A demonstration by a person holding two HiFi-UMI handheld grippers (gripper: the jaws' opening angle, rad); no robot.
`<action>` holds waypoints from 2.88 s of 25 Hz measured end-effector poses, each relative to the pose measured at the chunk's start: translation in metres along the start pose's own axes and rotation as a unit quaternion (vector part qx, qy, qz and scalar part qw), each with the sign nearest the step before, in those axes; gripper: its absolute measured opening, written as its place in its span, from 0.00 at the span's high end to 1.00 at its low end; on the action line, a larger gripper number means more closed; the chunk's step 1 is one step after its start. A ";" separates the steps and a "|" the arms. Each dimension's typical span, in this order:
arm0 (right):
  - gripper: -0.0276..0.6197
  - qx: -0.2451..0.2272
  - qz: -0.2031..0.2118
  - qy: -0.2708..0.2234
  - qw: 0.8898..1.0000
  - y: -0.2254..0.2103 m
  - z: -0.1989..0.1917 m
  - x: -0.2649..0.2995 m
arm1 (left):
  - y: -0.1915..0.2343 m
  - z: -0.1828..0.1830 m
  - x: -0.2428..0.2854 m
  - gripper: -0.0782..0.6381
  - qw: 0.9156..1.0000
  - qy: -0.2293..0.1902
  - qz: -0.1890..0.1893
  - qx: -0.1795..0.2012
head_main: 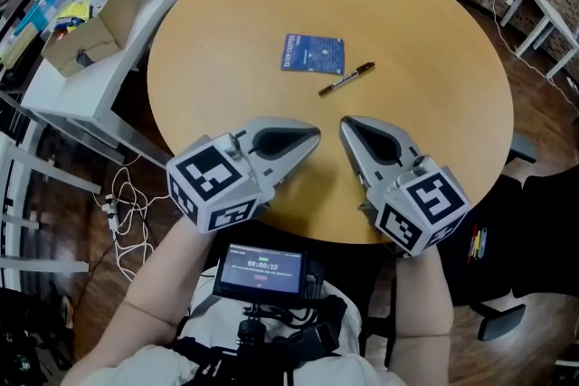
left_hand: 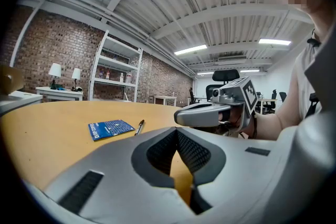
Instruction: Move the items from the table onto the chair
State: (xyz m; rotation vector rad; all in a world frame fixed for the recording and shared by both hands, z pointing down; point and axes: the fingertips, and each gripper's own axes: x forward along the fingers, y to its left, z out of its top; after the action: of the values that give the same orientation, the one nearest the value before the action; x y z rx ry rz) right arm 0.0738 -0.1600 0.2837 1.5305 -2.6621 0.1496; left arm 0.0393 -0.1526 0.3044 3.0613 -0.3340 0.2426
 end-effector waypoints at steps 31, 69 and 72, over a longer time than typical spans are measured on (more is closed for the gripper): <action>0.94 -0.318 -0.005 0.141 0.937 -0.042 0.006 0.026 | -0.002 -0.002 0.000 0.89 1.000 0.008 -0.004 0.000; 0.88 -0.540 0.229 0.393 0.708 -0.104 -0.072 0.071 | -0.010 0.000 0.000 0.89 1.000 0.011 -0.027 -0.001; 0.88 -0.534 0.157 0.308 0.771 -0.097 -0.045 0.065 | -0.009 0.001 -0.002 0.89 1.000 0.013 -0.023 -0.008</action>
State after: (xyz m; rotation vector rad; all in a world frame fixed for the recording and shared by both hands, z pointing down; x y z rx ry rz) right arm 0.1255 -0.2594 0.3400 0.5084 -1.8019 -0.6303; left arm 0.0396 -0.1437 0.3029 3.0441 -0.2614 0.2745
